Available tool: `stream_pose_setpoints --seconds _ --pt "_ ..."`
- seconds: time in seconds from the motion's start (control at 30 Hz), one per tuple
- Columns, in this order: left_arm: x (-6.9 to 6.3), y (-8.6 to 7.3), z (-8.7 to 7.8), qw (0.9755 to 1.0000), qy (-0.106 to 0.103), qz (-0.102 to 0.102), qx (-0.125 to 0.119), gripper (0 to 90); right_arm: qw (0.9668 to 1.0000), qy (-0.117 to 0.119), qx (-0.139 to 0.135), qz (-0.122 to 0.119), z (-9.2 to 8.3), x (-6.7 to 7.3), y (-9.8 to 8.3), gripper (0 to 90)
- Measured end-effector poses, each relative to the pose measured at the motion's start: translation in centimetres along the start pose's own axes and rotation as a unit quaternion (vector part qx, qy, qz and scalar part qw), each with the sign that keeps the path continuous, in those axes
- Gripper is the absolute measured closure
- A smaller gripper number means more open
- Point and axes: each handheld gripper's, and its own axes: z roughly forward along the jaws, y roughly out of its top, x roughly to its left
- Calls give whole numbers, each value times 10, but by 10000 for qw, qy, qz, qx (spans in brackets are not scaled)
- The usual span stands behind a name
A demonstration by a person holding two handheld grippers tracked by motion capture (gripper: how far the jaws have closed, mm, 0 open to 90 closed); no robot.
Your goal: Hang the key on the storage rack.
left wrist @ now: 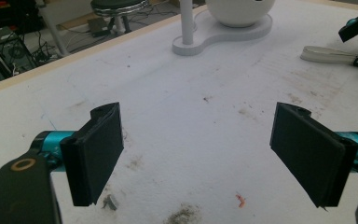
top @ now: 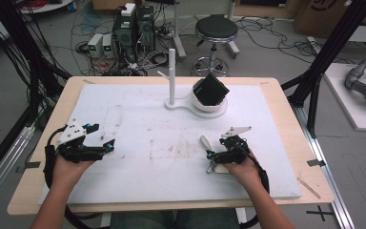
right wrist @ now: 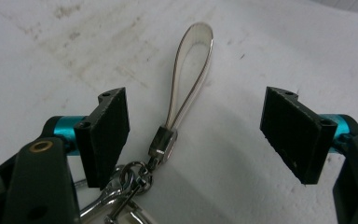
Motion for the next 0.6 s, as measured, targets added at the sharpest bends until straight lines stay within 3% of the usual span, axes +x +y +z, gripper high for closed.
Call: stream_pose_setpoints --seconds 0.07,0.13,0.23,0.37,0.43,0.6 --pt "0 0 0 10000 3 3 1 171 9998 -15 168 -42 3 3 -1 260" --pt "0 0 0 10000 1 15 4 171 9994 -39 336 -108 6 5 -3 349" --pt "0 0 0 10000 10 27 29 171 9995 -166 139 -216 5 5 -10 477" --pt "0 0 0 10000 12 36 44 171 9996 -99 65 -254 1 2 -14 732" --pt "0 0 0 10000 7 27 29 171 9994 -65 71 -339 0 3 -14 800" --pt "-1 0 0 10000 -4 59 36 171 9988 -72 100 -477 0 5 -14 827"
